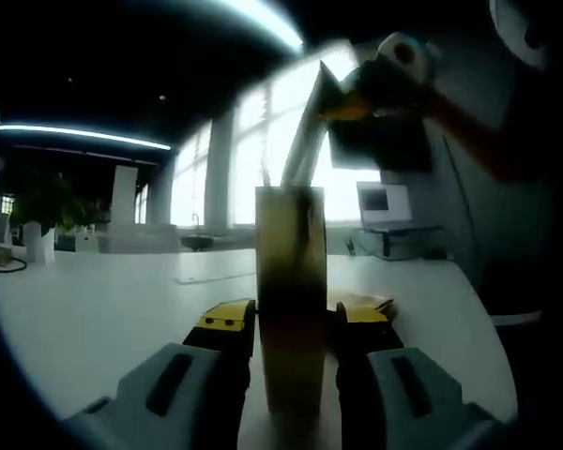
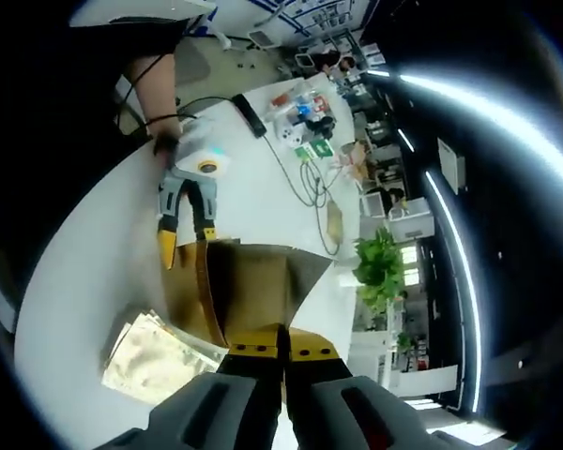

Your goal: Extract single mask from mask box in order stack masks on table

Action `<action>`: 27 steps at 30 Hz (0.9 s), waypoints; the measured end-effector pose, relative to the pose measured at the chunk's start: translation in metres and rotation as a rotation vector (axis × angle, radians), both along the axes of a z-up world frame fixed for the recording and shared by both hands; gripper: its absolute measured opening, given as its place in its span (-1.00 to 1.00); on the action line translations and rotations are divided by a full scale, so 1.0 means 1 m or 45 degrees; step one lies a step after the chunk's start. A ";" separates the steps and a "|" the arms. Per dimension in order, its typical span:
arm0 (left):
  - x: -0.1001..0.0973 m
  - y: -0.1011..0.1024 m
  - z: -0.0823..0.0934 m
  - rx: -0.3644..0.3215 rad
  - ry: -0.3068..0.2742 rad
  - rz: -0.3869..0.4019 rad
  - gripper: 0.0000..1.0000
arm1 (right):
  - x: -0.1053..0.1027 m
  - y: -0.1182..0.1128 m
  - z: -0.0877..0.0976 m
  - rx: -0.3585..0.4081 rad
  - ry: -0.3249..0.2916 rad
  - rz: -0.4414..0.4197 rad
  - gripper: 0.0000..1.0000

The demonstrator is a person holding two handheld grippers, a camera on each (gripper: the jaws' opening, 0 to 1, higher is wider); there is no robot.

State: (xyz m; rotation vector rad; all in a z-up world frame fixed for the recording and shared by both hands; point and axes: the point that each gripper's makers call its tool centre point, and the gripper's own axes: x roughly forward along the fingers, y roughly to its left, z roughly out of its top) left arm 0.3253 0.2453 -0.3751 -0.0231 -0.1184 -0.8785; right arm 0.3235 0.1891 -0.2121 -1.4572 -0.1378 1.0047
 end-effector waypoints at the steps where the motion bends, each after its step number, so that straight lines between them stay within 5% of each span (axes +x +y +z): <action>1: 0.000 0.000 0.000 0.000 0.001 0.000 -0.48 | 0.000 0.000 -0.001 0.000 -0.008 -0.002 -1.00; 8: 0.000 0.000 0.000 -0.004 0.007 0.001 -0.49 | 0.001 -0.004 0.011 0.059 -0.056 -0.033 -1.00; 22: 0.000 -0.001 0.002 -0.017 0.002 -0.009 -0.47 | -0.011 -0.012 0.017 0.438 -0.149 -0.148 -1.00; 27: -0.002 -0.003 0.001 -0.009 0.000 -0.022 -0.47 | -0.010 -0.014 0.021 0.451 -0.232 -0.205 -1.00</action>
